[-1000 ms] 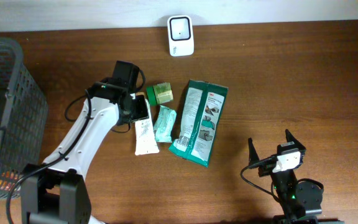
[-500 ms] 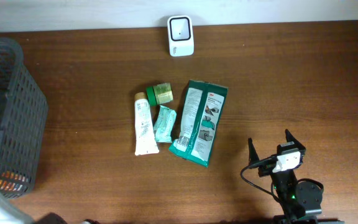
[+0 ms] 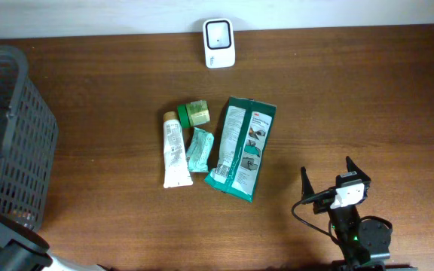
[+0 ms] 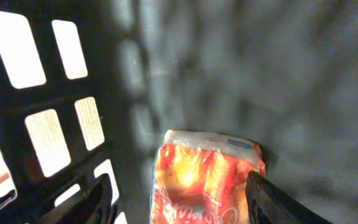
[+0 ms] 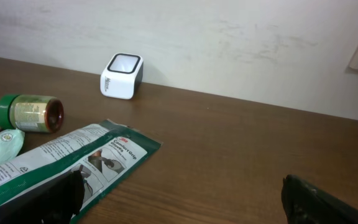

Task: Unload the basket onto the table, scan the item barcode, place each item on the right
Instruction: 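Reach the left gripper into the basket toward the orange packet, then grasp the orange packet, lift it out and set it on the table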

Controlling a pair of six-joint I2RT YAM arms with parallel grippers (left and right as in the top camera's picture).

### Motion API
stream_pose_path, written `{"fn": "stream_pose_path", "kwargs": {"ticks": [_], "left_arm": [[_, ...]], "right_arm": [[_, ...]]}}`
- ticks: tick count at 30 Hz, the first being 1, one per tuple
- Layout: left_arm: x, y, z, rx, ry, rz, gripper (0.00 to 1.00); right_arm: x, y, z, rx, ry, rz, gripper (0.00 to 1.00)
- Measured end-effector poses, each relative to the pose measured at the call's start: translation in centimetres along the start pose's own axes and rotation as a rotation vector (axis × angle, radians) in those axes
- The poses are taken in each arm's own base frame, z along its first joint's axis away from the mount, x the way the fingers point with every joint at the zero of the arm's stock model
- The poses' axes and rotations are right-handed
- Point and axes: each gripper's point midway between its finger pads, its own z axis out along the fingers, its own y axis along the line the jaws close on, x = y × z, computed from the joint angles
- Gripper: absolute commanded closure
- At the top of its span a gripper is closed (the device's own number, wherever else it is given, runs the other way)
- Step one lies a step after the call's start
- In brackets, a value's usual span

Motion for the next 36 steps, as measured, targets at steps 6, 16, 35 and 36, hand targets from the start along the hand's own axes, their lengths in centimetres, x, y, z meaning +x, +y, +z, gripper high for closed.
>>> {"fn": "stream_pose_path", "kwargs": {"ticks": [6, 16, 35, 36], "left_arm": [[-0.3, -0.3, 1.1, -0.02, 0.011, 0.008, 0.61], [-0.9, -0.4, 1.1, -0.024, 0.003, 0.012, 1.0], [-3.8, -7.4, -6.5, 0.16, -0.173, 0.28, 0.38], [-3.8, -7.5, -5.8, 0.146, -0.162, 0.302, 0.37]], "right_arm": [[0.0, 0.0, 0.0, 0.0, 0.0, 0.0, 0.02], [0.0, 0.0, 0.0, 0.0, 0.0, 0.0, 0.02], [0.0, 0.0, 0.0, 0.0, 0.0, 0.0, 0.02], [0.0, 0.0, 0.0, 0.0, 0.0, 0.0, 0.02]]}}
